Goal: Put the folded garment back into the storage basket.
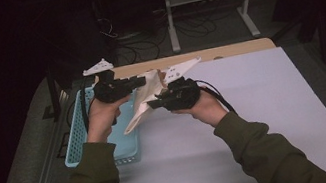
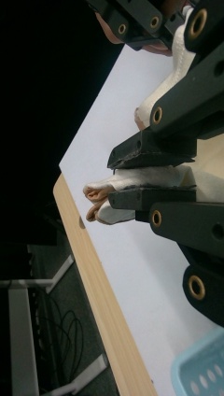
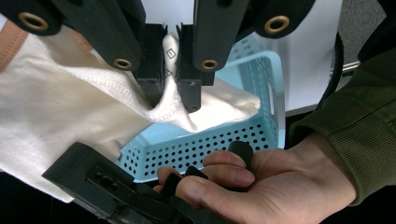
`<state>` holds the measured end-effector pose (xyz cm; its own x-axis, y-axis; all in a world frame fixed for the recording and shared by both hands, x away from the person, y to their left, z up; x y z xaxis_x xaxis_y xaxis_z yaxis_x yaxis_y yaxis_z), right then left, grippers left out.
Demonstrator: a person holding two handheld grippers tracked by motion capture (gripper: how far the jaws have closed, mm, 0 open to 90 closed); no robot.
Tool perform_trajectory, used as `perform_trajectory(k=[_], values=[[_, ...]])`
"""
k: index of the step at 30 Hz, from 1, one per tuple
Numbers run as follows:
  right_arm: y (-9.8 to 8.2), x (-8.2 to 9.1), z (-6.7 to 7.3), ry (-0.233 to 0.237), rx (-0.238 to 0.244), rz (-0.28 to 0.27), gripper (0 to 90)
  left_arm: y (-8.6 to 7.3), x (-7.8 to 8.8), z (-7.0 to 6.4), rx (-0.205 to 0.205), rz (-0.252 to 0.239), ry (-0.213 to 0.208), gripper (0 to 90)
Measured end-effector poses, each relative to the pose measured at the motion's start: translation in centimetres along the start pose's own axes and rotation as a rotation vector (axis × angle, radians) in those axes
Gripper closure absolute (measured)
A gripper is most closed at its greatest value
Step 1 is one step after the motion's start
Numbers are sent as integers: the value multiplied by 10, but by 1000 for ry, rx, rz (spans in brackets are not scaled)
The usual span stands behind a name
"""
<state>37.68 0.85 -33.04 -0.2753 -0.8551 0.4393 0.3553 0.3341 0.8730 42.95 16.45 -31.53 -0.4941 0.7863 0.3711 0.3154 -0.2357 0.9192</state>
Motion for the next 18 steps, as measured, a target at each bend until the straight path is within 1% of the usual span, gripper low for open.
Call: perform_trajectory(k=[1, 3, 4, 5, 7, 8, 9, 10, 11, 12, 13, 14, 15, 16, 17, 18], values=[[0, 0, 0, 0, 0, 0, 834, 0, 0, 0, 0, 0, 0, 785], [7, -9, 1, 9, 2, 5, 834, 0, 7, 6, 4, -6, 15, 785], [7, -9, 1, 9, 2, 5, 834, 0, 7, 6, 4, -6, 15, 785], [11, -15, 2, 11, 6, 11, 834, -2, 12, 11, 8, -8, 32, 785], [13, -18, 2, 12, 9, 11, 834, -3, 14, 14, 10, -10, 39, 785], [16, -26, 3, 17, 7, 13, 834, -6, 18, 20, 19, -14, 51, 785], [16, -26, 3, 17, 7, 13, 834, -6, 18, 20, 19, -14, 51, 785], [18, -32, 3, 22, 10, 16, 834, -7, 20, 23, 26, -16, 54, 785], [18, -32, 3, 22, 10, 16, 834, -9, 23, 27, 33, -19, 57, 785], [20, -39, 4, 26, 21, 28, 833, -11, 27, 33, 46, -27, 69, 785], [21, -42, 4, 29, 21, 29, 833, -11, 27, 33, 46, -27, 69, 785], [22, -45, 4, 28, 28, 33, 834, -15, 32, 39, 56, -33, 76, 785], [23, -49, 4, 30, 26, 33, 834, -15, 32, 39, 56, -33, 76, 785], [24, -52, 4, 32, 26, 33, 833, -18, 36, 44, 68, -34, 89, 785], [24, -54, 4, 33, 23, 35, 834, -18, 36, 44, 68, -34, 89, 785], [25, -57, 5, 34, 23, 38, 833, -21, 40, 49, 77, -37, 98, 785]])
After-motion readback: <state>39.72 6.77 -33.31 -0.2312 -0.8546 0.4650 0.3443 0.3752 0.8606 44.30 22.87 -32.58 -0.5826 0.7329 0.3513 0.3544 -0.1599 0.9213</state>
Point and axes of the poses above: each handheld gripper's, and its own axes: x roughly backward along the jaws, y roughly out of its top, z roughly to its left, the point moved 5 cm from there along -x, roughly forward along the jaws, and after that the axes turned 7 degrees about -x, right-handed, at the moved point
